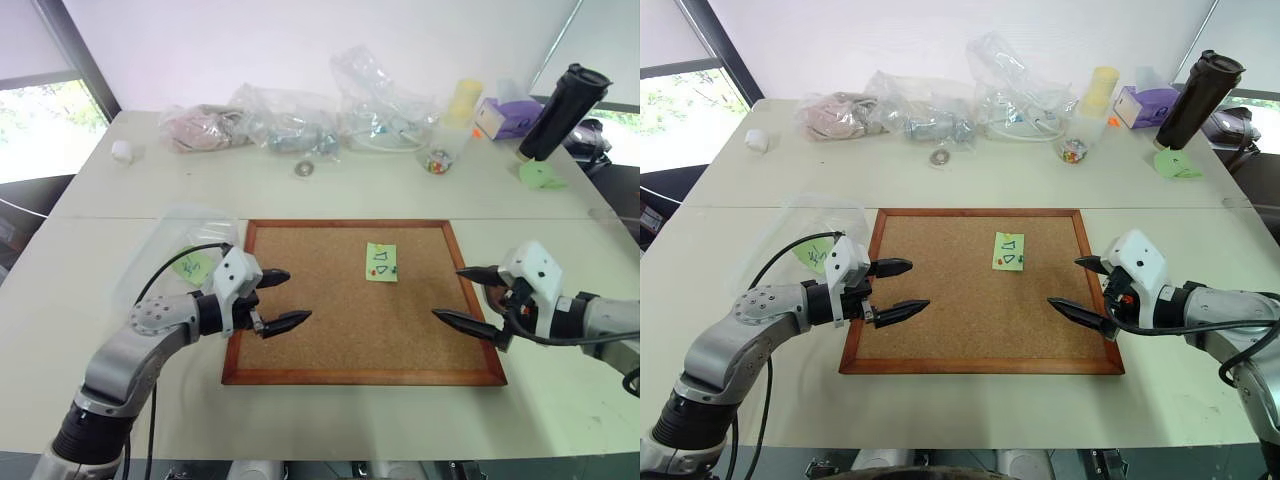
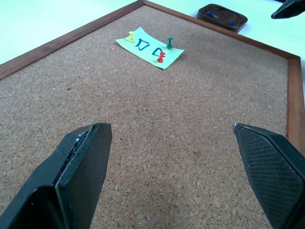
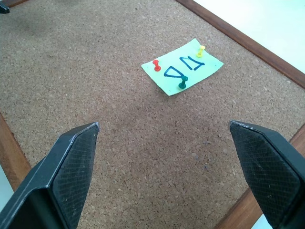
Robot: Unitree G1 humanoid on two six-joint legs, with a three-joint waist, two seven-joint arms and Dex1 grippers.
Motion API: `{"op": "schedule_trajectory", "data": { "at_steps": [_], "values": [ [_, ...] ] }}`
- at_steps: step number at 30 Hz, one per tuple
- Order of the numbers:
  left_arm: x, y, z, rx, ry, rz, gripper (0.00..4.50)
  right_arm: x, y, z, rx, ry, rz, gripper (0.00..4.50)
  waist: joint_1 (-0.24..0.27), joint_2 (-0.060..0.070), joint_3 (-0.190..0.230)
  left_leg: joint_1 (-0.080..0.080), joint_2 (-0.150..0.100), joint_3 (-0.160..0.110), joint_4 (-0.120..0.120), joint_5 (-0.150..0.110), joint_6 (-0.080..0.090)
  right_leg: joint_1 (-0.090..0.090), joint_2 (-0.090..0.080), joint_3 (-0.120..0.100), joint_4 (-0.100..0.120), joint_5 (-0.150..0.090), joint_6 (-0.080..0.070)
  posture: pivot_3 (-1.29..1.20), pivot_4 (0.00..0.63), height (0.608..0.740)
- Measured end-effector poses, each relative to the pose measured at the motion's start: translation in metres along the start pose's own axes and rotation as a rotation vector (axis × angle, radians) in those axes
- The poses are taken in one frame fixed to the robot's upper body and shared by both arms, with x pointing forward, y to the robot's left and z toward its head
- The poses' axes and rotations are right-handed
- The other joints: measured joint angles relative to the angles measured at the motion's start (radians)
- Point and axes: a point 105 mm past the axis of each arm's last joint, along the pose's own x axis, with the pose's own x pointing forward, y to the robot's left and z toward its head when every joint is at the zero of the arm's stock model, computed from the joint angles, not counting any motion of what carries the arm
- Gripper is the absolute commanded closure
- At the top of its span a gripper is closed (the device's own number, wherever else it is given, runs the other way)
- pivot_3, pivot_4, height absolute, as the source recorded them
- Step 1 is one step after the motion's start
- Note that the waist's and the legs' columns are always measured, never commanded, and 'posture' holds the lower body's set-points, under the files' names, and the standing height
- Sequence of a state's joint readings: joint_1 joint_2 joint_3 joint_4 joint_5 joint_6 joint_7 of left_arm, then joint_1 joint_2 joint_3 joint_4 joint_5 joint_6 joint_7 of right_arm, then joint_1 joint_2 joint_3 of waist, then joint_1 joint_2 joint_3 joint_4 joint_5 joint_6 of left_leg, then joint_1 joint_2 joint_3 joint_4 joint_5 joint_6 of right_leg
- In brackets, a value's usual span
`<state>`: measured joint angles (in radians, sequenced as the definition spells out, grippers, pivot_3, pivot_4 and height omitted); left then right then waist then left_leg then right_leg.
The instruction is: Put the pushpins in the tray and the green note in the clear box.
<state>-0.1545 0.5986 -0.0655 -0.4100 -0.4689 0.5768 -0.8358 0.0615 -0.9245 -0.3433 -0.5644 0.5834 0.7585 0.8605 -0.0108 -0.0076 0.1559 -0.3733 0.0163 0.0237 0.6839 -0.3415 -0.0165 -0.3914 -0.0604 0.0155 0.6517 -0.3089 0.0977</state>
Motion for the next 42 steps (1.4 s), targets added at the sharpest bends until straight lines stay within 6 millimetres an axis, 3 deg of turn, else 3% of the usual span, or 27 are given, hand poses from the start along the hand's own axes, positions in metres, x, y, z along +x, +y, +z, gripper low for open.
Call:
{"op": "schedule_trajectory", "data": {
  "at_steps": [8, 32, 35, 42],
  "values": [
    [0.003, 0.005, 0.009, 0.029, -0.029, 0.016, 0.03, 0.001, 0.000, 0.002, -0.006, -0.005, 0.003, 0.00, 0.000, 0.000, 0.000, 0.000, 0.000, 0.000, 0.000, 0.000, 0.000, 0.000, 0.000, 0.000, 0.000, 0.000, 0.000, 0.00, 0.150, 0.740],
    [0.006, 0.004, 0.010, -0.001, -0.009, 0.011, 0.03, 0.002, 0.001, 0.001, -0.003, -0.002, 0.007, 0.00, 0.000, 0.000, 0.000, 0.000, 0.000, 0.000, 0.000, 0.000, 0.000, 0.000, 0.000, 0.000, 0.000, 0.000, 0.000, 0.00, 0.150, 0.740],
    [0.012, 0.003, 0.011, 0.062, -0.002, 0.005, 0.75, 0.002, 0.000, 0.001, -0.003, -0.002, 0.004, 0.00, 0.001, 0.000, 0.000, 0.000, 0.000, 0.000, 0.000, 0.000, 0.000, 0.000, 0.000, 0.000, 0.000, 0.000, 0.000, 0.00, 0.150, 0.740],
    [0.034, 0.002, 0.014, 0.145, -0.007, -0.051, 4.17, 0.007, 0.001, 0.006, -0.018, -0.012, 0.009, 0.00, 0.000, 0.000, 0.000, 0.000, 0.000, 0.000, 0.000, 0.000, 0.000, 0.000, 0.001, 0.000, 0.000, 0.000, 0.000, 0.00, 0.150, 0.740]
  ]
}}
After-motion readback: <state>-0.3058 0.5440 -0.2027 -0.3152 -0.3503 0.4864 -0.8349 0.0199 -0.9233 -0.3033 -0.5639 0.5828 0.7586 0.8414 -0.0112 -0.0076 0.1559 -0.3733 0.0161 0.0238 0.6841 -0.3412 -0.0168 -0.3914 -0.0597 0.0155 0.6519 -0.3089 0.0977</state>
